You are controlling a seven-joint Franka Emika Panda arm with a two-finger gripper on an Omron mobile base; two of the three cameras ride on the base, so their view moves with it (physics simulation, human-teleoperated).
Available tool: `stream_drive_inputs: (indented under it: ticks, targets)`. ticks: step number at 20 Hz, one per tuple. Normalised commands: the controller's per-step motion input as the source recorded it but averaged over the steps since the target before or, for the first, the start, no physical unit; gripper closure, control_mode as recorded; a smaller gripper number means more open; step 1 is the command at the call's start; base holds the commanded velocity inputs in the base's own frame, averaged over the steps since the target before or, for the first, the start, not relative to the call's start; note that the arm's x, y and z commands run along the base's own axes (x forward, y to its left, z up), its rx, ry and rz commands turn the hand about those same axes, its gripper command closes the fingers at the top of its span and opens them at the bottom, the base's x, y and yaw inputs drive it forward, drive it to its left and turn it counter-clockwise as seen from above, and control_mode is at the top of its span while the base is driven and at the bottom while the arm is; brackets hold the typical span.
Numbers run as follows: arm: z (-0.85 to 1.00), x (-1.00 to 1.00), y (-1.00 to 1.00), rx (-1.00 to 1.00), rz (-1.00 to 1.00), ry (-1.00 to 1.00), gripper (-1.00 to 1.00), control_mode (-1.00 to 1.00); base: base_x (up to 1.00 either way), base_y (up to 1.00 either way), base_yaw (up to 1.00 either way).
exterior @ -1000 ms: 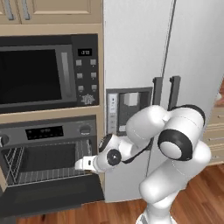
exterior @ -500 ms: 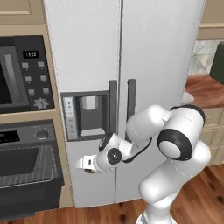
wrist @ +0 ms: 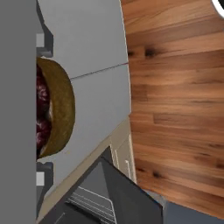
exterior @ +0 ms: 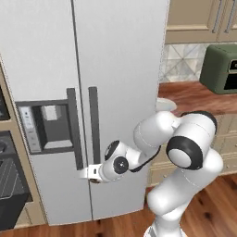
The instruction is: Take the baked cake out of the oven and place it on the plate for cooling. Then close the oven door.
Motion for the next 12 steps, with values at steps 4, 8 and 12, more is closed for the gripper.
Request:
stream_drive_inputs:
  ticks: [4,8,12]
  targets:
    - [0.0,0.0,0.0,0.0,0.0,0.0,1.0,1.0,0.3,-0.72,0.0]
    - [0.0,0.0,0.0,0.0,0.0,0.0,1.0,1.0,0.36,-0.69,0.0]
    - [0.0,0.0,0.0,0.0,0.0,0.0,1.0,1.0,0.39,-0.67,0.0]
